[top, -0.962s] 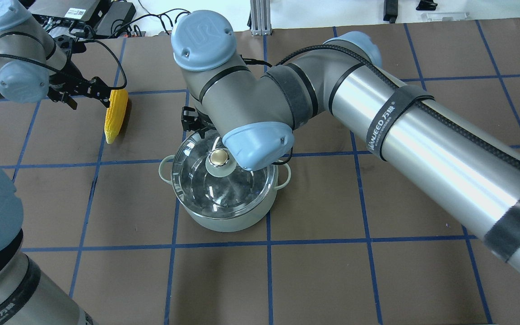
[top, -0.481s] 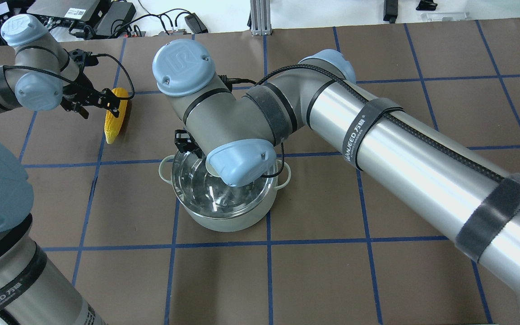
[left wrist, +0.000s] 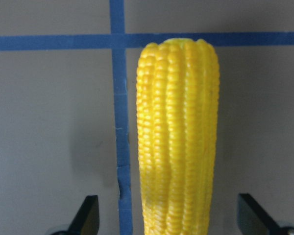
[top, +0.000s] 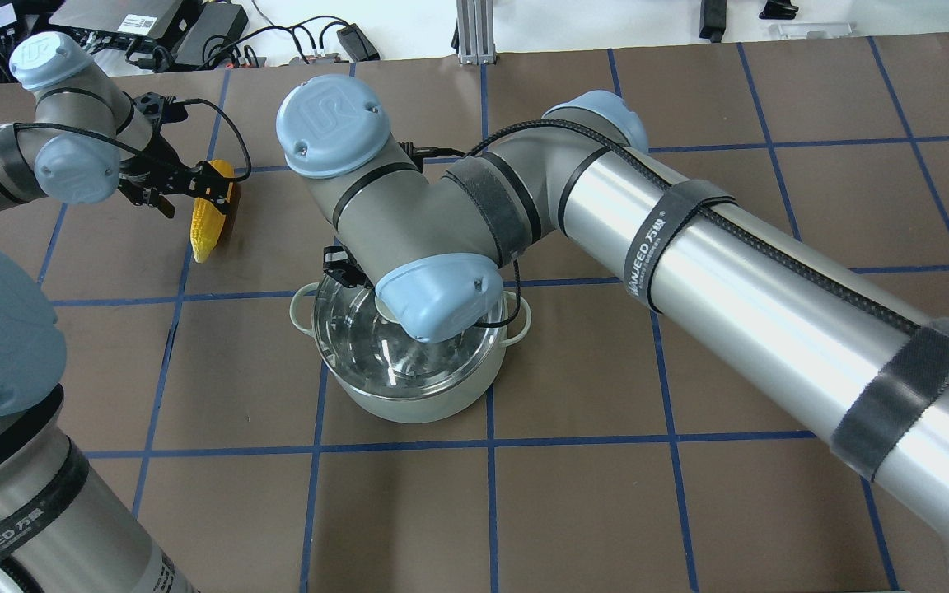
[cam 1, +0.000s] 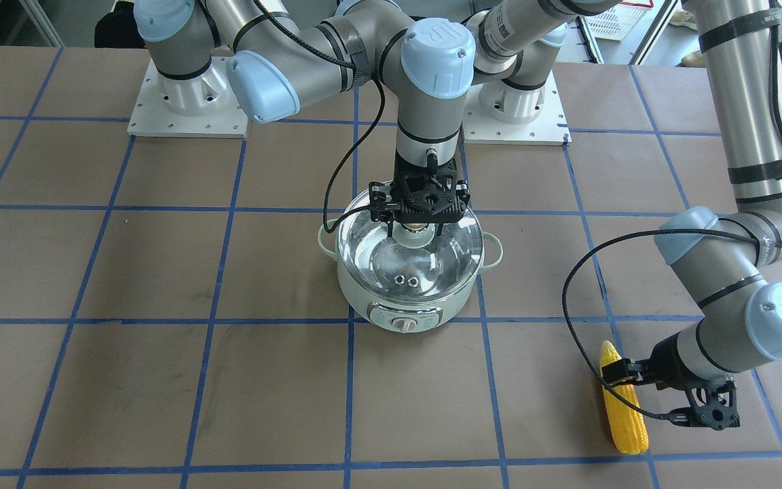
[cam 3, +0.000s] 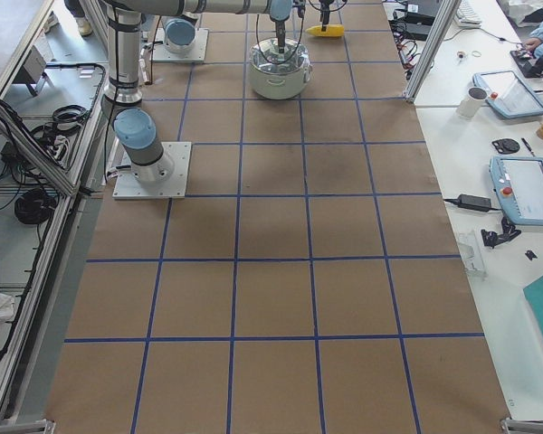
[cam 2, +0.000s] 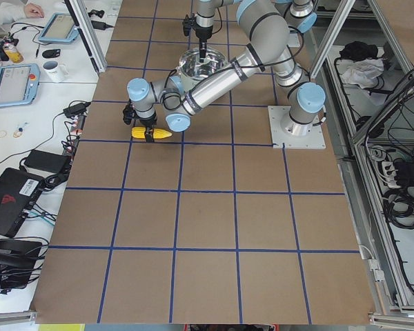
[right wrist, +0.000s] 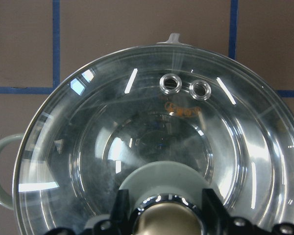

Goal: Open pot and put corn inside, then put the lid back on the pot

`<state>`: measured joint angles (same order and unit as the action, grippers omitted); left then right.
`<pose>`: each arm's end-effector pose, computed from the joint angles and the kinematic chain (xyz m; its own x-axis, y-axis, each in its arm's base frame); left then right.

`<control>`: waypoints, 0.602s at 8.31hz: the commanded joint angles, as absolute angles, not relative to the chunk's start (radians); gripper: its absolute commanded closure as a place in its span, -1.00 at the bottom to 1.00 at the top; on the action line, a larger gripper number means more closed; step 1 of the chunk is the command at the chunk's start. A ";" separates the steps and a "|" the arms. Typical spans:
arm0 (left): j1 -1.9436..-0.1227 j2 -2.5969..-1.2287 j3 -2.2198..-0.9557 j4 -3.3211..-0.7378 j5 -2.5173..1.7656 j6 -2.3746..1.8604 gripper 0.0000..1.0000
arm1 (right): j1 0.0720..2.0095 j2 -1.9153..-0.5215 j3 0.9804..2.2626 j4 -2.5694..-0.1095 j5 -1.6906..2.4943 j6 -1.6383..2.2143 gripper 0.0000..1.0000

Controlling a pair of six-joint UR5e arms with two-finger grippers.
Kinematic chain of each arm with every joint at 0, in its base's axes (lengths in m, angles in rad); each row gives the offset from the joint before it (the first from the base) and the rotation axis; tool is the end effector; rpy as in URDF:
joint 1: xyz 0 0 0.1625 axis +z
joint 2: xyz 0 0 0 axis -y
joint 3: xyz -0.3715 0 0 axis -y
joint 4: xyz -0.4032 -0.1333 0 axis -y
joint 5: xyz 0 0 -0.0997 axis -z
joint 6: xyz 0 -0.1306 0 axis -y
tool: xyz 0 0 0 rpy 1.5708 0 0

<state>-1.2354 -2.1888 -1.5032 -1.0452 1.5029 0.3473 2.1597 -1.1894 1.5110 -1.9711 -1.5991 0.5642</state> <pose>0.0815 -0.6656 0.1217 -0.9973 0.0110 0.0722 0.0111 0.9999 0.0002 0.4580 -0.4523 0.2576 -0.9995 -0.0243 -0.0182 -0.0228 0.9964 -0.0815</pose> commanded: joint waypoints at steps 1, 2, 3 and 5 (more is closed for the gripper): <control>-1.235 -2.206 -1.499 -1.042 1.489 0.351 -1.00 | 2.160 -1.190 1.511 -1.967 -1.597 0.566 0.25; -1.235 -2.216 -1.499 -1.032 1.486 0.348 -1.00 | 2.160 -1.190 1.511 -1.967 -1.595 0.571 0.30; -1.235 -2.233 -1.497 -1.029 1.486 0.354 -1.00 | 2.158 -1.192 1.511 -1.967 -1.595 0.571 0.34; -1.235 -2.237 -1.496 -0.996 1.482 0.342 0.29 | 2.148 -1.224 1.499 -1.964 -1.595 0.561 0.34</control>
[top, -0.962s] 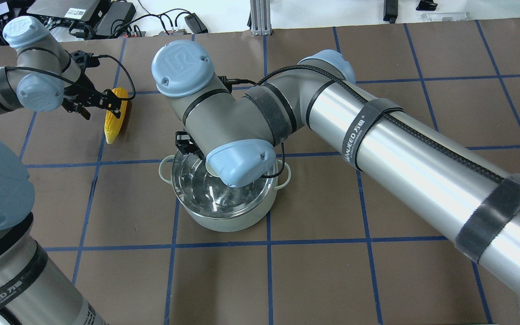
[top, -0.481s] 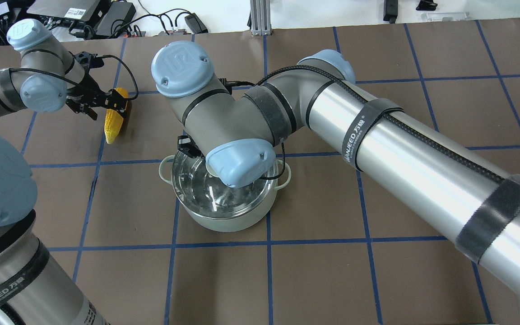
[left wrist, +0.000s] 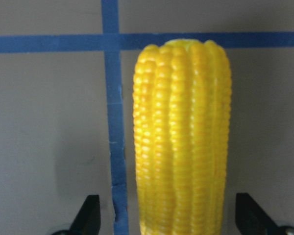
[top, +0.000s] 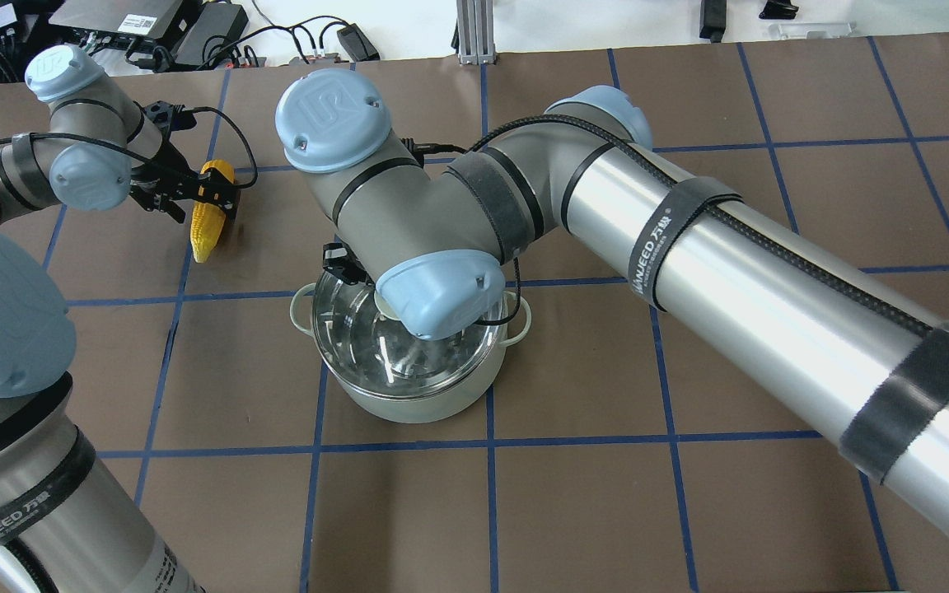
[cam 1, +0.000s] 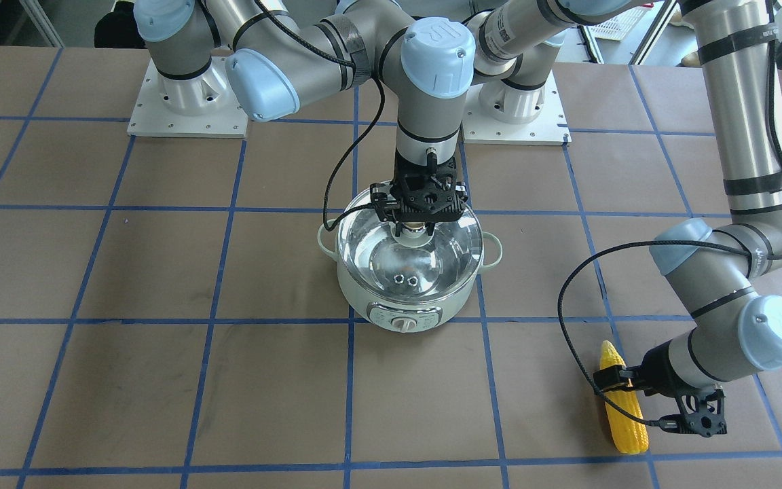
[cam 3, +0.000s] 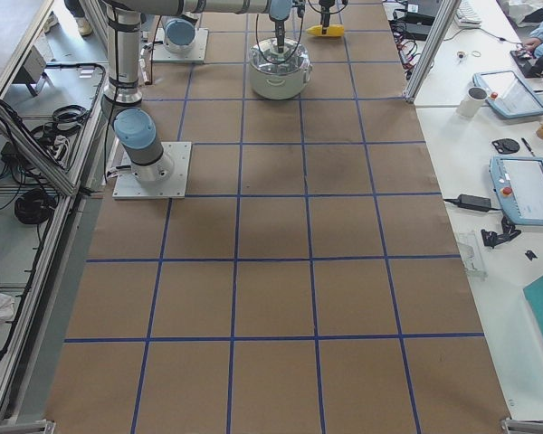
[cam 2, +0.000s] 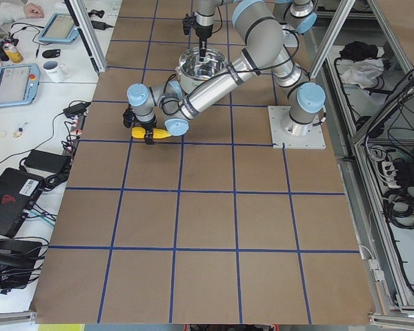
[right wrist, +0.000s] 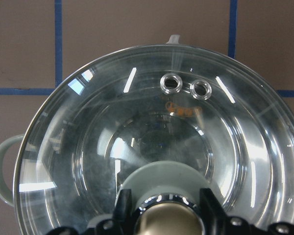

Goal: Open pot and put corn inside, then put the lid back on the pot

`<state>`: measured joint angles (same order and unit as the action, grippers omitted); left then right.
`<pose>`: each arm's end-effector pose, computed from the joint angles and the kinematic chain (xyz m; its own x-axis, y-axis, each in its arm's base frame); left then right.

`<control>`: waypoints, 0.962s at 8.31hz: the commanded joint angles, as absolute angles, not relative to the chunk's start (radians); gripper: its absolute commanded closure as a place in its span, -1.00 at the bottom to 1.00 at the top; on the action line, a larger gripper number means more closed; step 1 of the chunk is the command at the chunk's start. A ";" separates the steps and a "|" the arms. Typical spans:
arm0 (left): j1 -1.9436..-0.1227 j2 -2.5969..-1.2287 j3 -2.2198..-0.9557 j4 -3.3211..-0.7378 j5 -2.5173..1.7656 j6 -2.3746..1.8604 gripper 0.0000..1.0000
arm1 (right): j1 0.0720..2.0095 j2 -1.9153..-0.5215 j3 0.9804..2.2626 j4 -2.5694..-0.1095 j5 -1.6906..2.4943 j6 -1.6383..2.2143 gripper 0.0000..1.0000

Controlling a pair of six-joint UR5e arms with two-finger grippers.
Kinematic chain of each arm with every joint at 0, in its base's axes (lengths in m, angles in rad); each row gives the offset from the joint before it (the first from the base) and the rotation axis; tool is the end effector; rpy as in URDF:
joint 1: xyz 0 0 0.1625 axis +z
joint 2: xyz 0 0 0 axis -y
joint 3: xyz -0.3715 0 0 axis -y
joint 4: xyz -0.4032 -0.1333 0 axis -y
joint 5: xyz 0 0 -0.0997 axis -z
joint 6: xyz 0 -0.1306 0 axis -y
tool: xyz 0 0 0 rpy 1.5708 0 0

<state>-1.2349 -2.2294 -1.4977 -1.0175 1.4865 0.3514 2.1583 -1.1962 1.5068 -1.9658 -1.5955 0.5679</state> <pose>0.0809 -0.6696 0.1002 -0.9958 0.0140 0.0901 0.0142 0.9999 0.0013 0.4576 -0.4524 0.2633 -0.9995 -0.0196 -0.0246 -0.0175 0.9963 -0.0843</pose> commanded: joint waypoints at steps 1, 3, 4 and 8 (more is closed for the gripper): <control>-1.235 -2.235 -1.497 -0.996 1.433 0.341 0.75 | 2.138 -1.248 1.499 -1.950 -1.597 0.558 0.34; -1.236 -2.217 -1.497 -1.011 1.431 0.336 1.00 | 2.061 -1.329 1.497 -1.848 -1.597 0.501 0.34; -1.236 -2.207 -1.497 -1.011 1.436 0.333 1.00 | 1.975 -1.391 1.497 -1.783 -1.595 0.420 0.34; -1.302 -2.013 -1.497 -1.139 1.522 0.301 1.00 | 1.642 -1.612 1.496 -1.518 -1.566 0.061 0.32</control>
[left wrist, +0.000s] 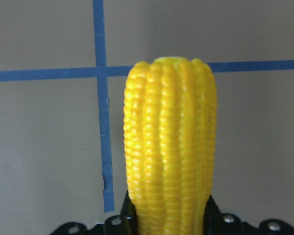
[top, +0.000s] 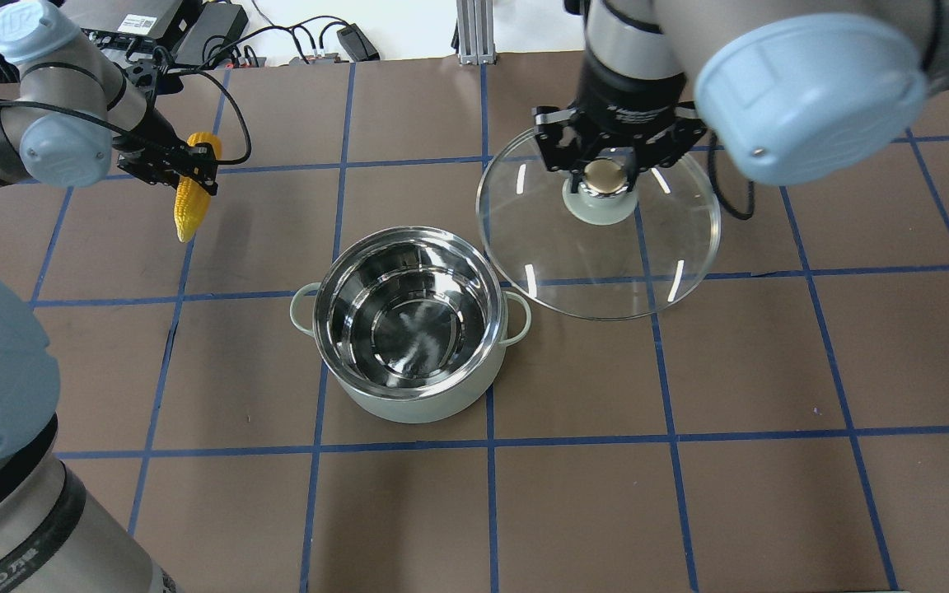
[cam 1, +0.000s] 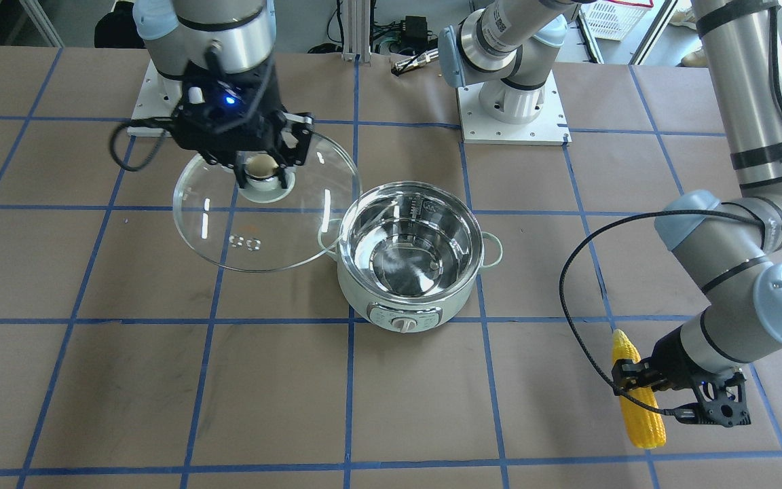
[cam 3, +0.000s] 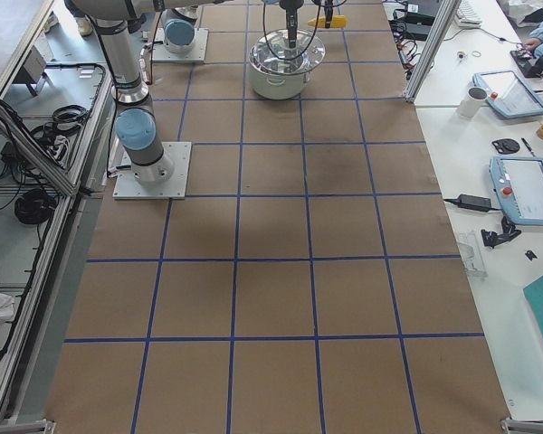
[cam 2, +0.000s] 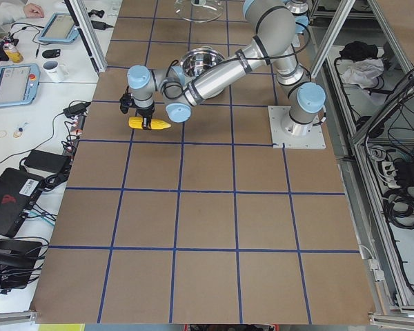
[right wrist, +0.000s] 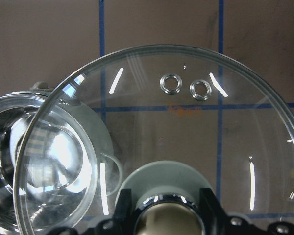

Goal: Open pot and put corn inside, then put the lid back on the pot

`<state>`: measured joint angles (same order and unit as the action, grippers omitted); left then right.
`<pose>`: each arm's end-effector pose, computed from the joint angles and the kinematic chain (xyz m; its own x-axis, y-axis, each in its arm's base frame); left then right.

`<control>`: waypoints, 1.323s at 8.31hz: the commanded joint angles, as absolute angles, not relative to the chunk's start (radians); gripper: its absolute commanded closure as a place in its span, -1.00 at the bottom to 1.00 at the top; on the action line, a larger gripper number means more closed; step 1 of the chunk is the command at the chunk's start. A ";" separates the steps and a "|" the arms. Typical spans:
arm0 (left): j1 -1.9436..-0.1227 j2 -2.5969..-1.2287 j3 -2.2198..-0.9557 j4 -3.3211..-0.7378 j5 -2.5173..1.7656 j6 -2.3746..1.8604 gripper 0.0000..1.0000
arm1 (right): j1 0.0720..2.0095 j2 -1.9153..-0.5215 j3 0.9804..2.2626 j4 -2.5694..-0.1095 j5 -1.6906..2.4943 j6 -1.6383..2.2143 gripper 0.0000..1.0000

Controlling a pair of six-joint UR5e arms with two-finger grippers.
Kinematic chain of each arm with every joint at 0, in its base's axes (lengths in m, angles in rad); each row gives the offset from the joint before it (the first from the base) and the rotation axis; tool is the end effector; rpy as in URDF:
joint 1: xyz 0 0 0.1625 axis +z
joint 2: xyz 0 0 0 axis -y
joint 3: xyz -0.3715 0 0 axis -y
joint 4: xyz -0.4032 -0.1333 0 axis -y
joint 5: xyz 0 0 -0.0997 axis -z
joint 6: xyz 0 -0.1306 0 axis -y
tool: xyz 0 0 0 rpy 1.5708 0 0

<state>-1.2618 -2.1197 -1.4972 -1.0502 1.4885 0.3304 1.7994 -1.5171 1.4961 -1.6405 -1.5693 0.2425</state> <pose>0.0628 -0.6705 0.1694 -0.9977 0.0254 0.0630 0.0210 0.9974 -0.0695 0.2511 -0.4900 0.4209 -0.9996 0.0128 -0.0232 0.0148 0.9960 -0.0876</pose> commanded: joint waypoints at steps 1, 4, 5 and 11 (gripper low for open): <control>-1.328 -1.962 -1.497 -1.191 1.520 0.258 1.00 | 1.579 -1.624 1.496 -1.470 -1.566 0.005 0.33; -1.469 -1.847 -1.500 -1.288 1.520 0.117 1.00 | 1.563 -1.634 1.497 -1.442 -1.563 -0.049 0.33; -1.518 -1.804 -1.505 -1.327 1.520 0.076 1.00 | 1.565 -1.634 1.497 -1.442 -1.566 -0.069 0.33; -1.741 -1.759 -1.655 -1.381 1.505 0.003 1.00 | 1.565 -1.643 1.502 -1.419 -1.563 -0.071 0.33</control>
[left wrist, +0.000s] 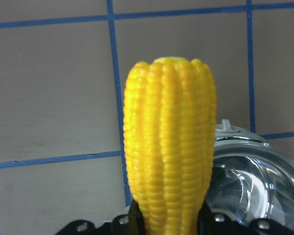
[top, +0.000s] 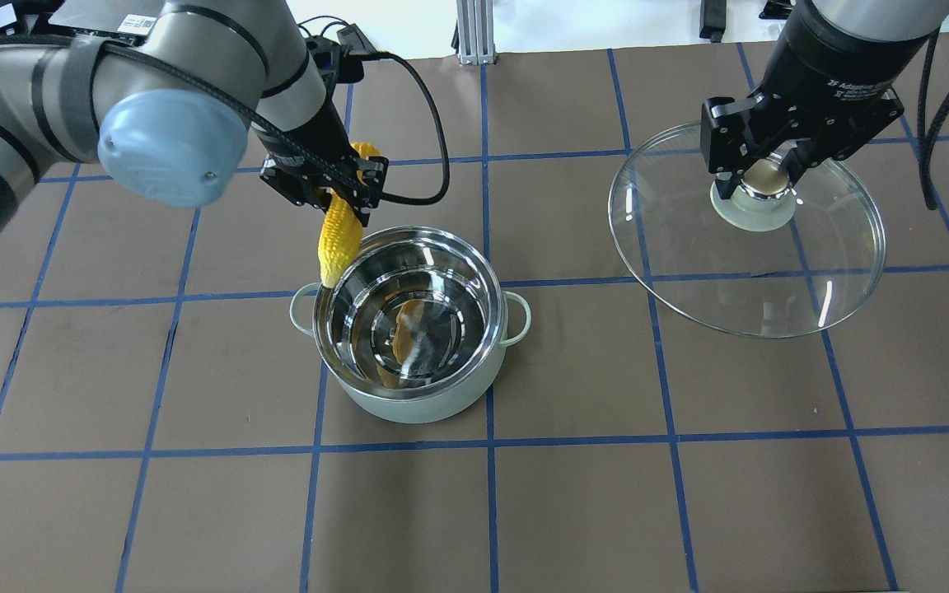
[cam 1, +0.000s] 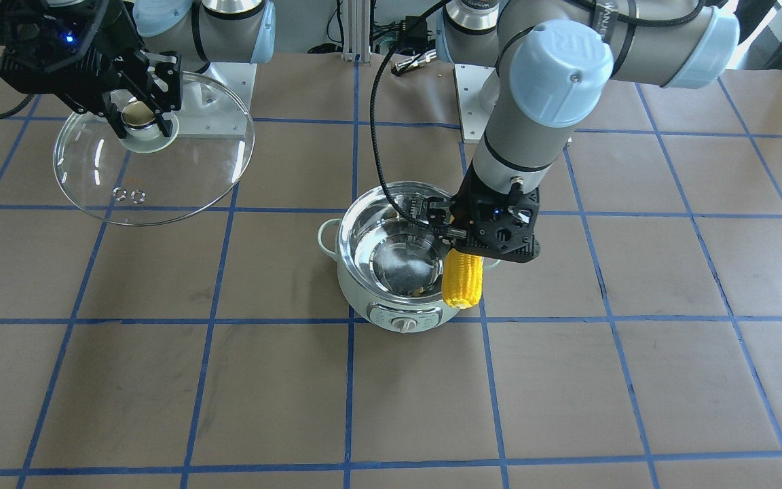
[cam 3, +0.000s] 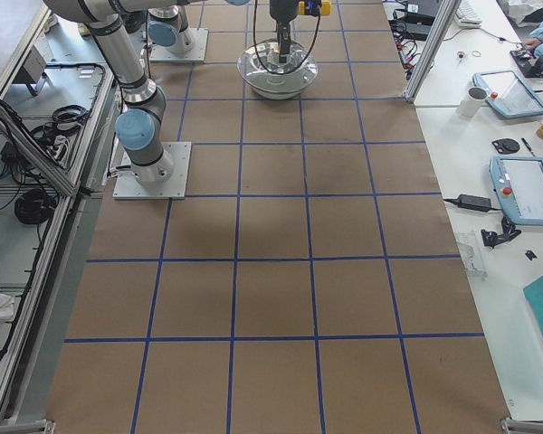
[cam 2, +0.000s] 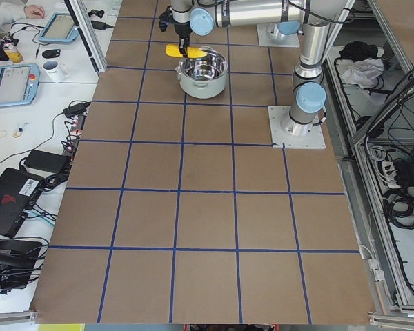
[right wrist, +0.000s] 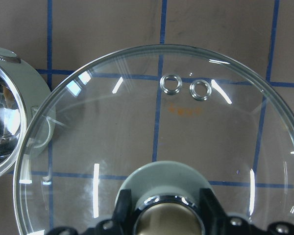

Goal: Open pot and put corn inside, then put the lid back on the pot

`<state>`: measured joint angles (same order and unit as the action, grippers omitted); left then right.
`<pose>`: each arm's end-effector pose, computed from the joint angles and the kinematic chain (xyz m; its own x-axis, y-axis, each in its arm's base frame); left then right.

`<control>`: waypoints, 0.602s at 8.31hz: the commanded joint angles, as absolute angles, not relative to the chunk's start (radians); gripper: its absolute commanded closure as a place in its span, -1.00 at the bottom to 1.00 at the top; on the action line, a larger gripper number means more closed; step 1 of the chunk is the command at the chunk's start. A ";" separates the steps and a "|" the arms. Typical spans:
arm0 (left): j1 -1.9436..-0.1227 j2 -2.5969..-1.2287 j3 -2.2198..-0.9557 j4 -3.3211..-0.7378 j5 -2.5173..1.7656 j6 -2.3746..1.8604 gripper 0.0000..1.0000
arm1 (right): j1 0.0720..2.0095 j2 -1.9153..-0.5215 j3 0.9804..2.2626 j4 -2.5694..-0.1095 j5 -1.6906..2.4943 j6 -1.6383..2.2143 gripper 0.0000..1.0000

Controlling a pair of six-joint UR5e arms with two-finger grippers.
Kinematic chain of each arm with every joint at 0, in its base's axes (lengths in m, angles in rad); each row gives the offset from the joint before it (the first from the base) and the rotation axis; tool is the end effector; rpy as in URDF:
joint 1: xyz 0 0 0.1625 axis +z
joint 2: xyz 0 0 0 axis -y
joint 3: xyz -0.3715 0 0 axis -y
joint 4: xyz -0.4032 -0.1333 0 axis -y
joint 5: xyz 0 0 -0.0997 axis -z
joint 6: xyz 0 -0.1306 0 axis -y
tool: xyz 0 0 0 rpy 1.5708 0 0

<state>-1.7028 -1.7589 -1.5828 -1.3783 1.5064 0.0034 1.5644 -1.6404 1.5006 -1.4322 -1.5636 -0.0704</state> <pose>-0.2146 -0.5398 0.3162 -0.9889 0.1342 0.0644 0.1350 0.9908 0.0074 0.1312 -0.4741 0.4588 -0.9979 -0.0640 -0.0071 -0.0640 0.9980 -0.0017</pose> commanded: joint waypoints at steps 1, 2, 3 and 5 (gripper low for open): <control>-1.750 -1.767 -1.682 -1.382 1.503 0.003 1.00 | 1.565 -1.646 1.503 -1.417 -1.562 -0.071 0.33; -1.768 -1.769 -1.704 -1.378 1.508 0.002 1.00 | 1.565 -1.646 1.505 -1.417 -1.562 -0.071 0.33; -1.788 -1.772 -1.713 -1.374 1.508 -0.002 1.00 | 1.565 -1.647 1.505 -1.417 -1.562 -0.071 0.33; -1.845 -1.773 -1.718 -1.371 1.508 -0.023 1.00 | 1.566 -1.647 1.506 -1.414 -1.562 -0.071 0.33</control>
<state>-1.7968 -1.7713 -1.7082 -1.3754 1.5069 -0.0018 1.5647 -1.6468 1.5053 -1.4174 -1.5616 -0.0706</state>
